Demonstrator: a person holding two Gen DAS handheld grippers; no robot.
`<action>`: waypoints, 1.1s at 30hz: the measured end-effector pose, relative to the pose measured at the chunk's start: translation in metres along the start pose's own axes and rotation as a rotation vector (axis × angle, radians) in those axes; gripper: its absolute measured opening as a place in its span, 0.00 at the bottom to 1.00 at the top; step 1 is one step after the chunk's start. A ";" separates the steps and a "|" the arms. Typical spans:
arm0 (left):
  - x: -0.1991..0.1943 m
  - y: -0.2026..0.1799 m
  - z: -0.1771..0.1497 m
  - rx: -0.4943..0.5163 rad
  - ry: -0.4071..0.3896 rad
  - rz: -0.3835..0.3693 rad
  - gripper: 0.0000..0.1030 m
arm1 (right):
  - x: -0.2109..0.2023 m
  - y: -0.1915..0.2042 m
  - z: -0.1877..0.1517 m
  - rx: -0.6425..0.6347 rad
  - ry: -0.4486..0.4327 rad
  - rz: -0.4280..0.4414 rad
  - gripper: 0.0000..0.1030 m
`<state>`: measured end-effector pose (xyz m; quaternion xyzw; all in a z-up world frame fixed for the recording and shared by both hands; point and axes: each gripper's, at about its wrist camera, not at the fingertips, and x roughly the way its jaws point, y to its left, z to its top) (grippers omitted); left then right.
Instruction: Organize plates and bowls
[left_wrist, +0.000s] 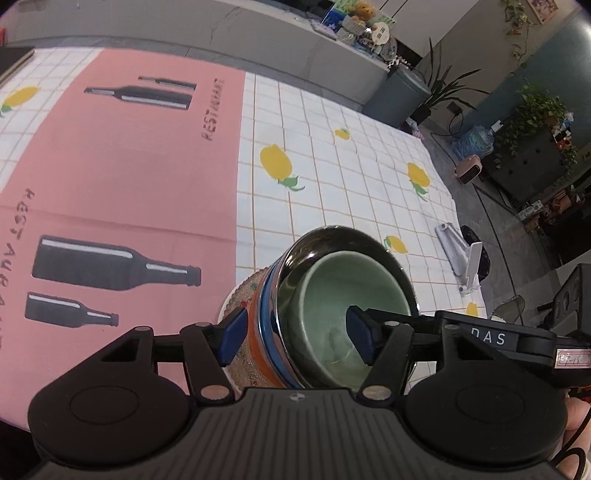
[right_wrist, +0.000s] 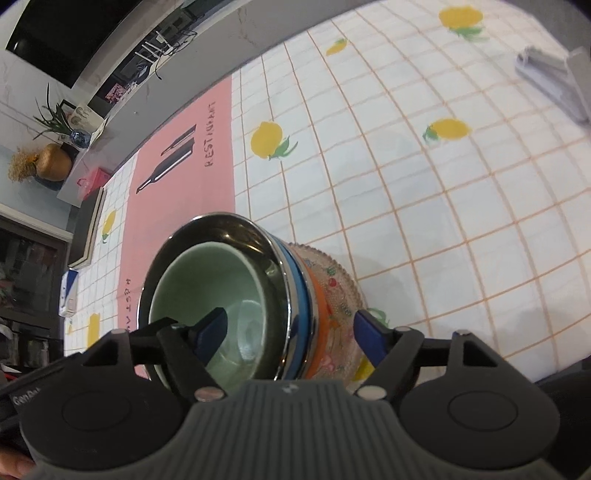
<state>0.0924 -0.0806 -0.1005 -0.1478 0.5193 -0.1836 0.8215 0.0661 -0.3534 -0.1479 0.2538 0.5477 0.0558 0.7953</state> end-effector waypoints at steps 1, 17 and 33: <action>-0.004 -0.001 0.000 0.009 -0.008 0.004 0.70 | -0.005 0.003 -0.001 -0.015 -0.013 -0.009 0.73; -0.105 -0.035 -0.028 0.262 -0.350 0.173 0.71 | -0.106 0.065 -0.050 -0.381 -0.406 -0.118 0.82; -0.147 -0.047 -0.108 0.353 -0.653 0.258 0.89 | -0.148 0.065 -0.150 -0.434 -0.714 -0.124 0.96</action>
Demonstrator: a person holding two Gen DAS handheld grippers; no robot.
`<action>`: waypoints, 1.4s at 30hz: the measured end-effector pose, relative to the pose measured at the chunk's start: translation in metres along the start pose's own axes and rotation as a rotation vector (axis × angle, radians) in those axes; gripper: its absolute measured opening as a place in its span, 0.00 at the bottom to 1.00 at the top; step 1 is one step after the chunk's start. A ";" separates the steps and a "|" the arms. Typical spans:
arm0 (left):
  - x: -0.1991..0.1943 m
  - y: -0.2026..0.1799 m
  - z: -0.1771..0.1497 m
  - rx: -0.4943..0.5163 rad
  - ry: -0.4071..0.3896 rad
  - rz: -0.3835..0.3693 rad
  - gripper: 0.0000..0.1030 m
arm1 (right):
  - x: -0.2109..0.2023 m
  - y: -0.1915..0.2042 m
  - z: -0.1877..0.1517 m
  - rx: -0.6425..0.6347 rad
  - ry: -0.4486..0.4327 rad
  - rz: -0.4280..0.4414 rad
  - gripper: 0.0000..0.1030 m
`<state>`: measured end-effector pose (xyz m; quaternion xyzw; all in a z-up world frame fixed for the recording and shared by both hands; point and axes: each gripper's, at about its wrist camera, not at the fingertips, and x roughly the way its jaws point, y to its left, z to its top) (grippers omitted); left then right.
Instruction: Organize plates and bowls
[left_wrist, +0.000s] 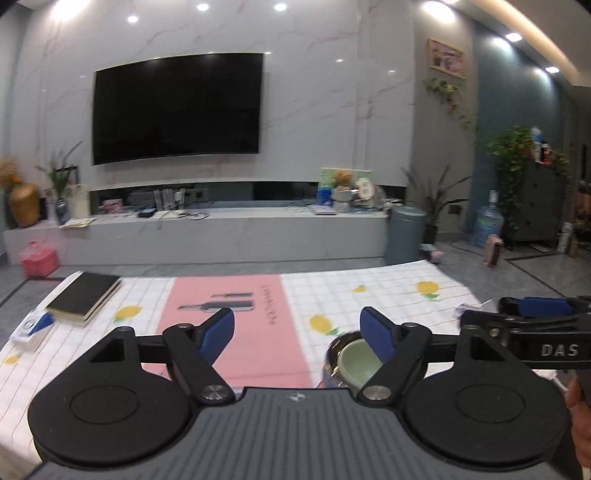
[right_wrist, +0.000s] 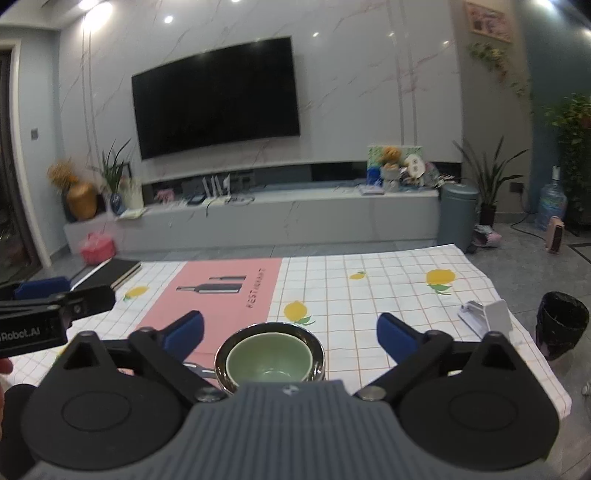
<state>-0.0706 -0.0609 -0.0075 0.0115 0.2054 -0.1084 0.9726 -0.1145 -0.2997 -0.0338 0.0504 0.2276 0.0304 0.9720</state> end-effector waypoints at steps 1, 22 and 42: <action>0.001 0.000 -0.004 -0.003 0.001 0.019 0.89 | -0.001 0.001 -0.006 -0.005 -0.005 -0.005 0.96; 0.018 0.001 -0.076 0.005 0.207 0.154 0.91 | 0.022 0.026 -0.092 -0.025 0.125 -0.021 0.96; 0.019 -0.005 -0.074 0.019 0.209 0.143 0.91 | 0.013 0.022 -0.092 -0.003 0.093 -0.017 0.96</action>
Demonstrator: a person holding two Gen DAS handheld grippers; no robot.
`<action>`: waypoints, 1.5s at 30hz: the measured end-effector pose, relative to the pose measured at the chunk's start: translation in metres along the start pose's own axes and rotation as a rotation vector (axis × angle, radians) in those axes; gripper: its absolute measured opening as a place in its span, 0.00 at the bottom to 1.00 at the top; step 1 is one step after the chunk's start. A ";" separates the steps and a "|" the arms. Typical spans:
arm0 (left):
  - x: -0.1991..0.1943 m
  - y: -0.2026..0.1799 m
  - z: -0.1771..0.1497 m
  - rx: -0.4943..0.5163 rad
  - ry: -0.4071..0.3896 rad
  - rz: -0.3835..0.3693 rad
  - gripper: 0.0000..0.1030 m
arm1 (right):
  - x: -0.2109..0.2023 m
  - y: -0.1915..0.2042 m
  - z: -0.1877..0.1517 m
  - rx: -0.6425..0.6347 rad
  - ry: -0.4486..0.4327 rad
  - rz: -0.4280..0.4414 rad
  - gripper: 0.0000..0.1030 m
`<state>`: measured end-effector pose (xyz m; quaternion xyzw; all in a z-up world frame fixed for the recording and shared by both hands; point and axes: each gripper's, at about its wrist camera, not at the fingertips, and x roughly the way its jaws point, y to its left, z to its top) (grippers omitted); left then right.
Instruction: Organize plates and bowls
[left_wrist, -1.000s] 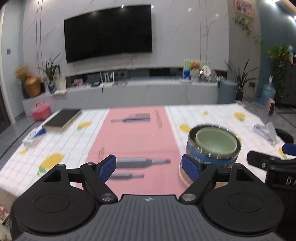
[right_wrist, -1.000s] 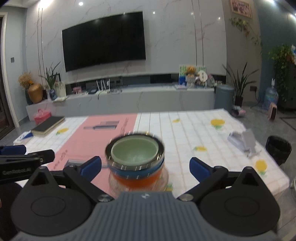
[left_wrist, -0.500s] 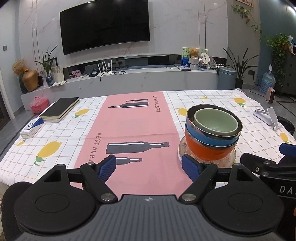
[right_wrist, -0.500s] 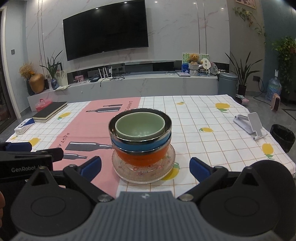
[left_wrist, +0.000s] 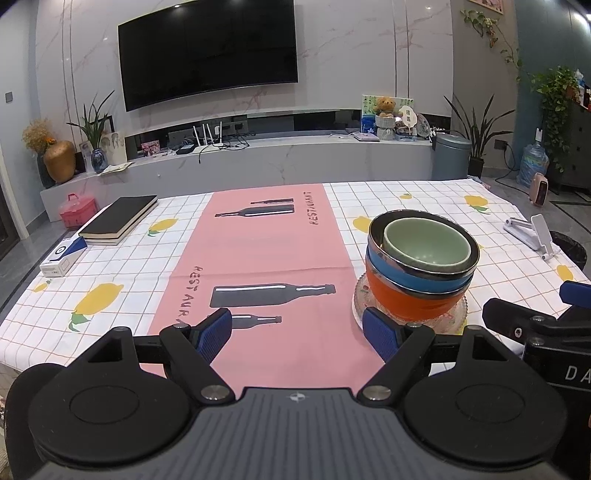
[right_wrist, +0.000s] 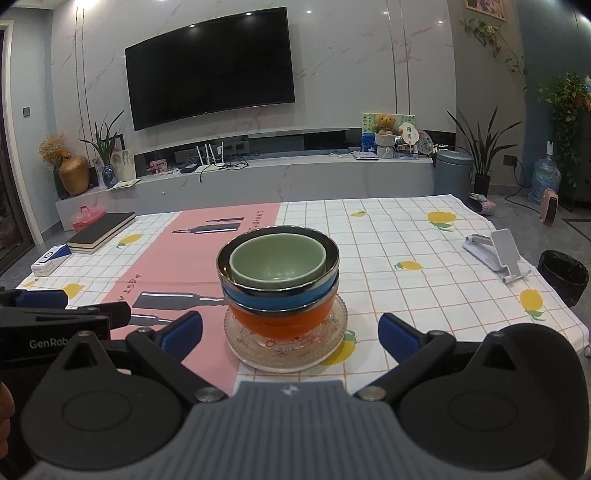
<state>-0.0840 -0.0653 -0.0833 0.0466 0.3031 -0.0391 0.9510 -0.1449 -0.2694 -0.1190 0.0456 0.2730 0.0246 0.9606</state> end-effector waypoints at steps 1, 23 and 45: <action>0.000 0.000 0.000 0.000 0.000 0.000 0.91 | 0.000 0.000 0.000 -0.001 0.000 0.000 0.96; 0.001 0.001 0.000 -0.004 0.003 -0.004 0.91 | 0.004 0.000 0.000 -0.009 0.007 0.003 0.96; 0.005 0.000 0.001 -0.009 0.011 -0.008 0.91 | 0.008 0.000 -0.001 -0.011 0.022 0.008 0.96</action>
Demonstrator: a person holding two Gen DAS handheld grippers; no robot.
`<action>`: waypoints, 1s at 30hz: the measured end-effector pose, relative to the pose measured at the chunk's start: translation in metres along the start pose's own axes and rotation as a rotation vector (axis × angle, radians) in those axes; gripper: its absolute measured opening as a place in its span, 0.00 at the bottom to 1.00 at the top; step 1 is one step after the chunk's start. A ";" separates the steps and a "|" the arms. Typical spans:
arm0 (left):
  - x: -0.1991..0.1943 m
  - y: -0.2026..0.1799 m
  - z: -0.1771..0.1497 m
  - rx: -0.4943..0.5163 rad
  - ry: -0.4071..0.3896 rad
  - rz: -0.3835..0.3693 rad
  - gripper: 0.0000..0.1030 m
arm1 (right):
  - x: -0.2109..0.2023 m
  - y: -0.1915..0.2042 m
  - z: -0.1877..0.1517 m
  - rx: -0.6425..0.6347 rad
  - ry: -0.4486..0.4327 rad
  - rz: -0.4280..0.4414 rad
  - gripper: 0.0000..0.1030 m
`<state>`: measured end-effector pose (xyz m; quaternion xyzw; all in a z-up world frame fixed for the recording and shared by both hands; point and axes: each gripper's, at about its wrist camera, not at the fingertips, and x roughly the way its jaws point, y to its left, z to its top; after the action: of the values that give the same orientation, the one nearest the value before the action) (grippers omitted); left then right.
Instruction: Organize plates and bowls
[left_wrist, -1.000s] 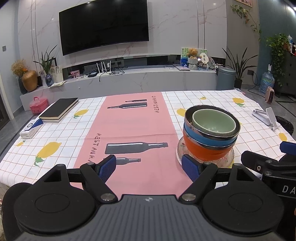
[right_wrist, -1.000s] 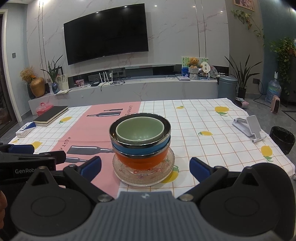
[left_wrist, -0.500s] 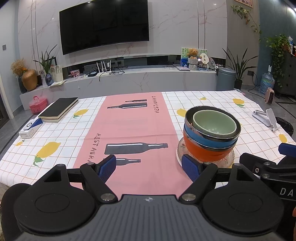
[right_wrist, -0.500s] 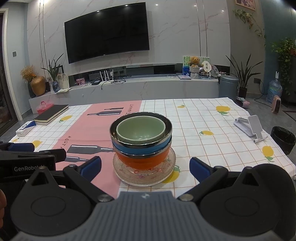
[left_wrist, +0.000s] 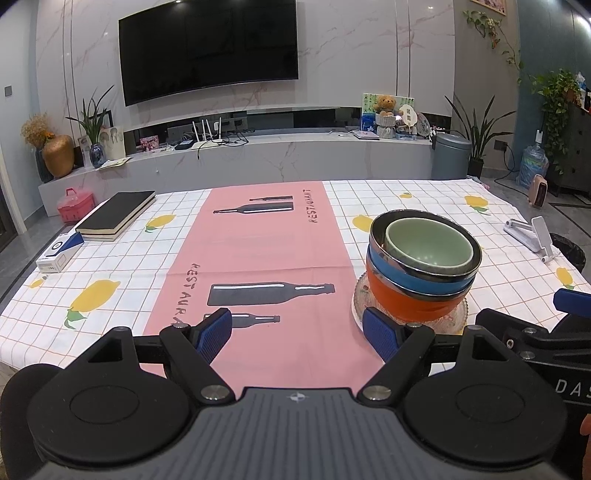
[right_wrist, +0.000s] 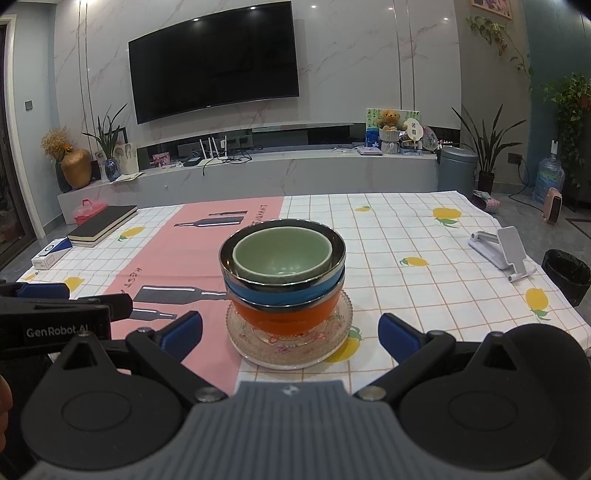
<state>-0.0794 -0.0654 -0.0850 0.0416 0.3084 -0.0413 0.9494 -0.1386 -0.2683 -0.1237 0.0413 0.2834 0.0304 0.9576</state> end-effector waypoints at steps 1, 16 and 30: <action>0.000 0.000 0.000 0.000 0.000 0.000 0.91 | 0.000 0.000 0.000 0.000 0.001 0.001 0.96; 0.000 0.001 0.000 -0.005 0.001 0.000 0.91 | 0.004 0.001 -0.002 0.000 0.014 0.003 0.96; 0.000 0.002 0.000 -0.006 0.002 -0.002 0.91 | 0.006 0.002 -0.003 0.003 0.020 0.005 0.96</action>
<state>-0.0786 -0.0639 -0.0850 0.0384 0.3094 -0.0413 0.9492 -0.1353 -0.2657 -0.1294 0.0429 0.2927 0.0327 0.9547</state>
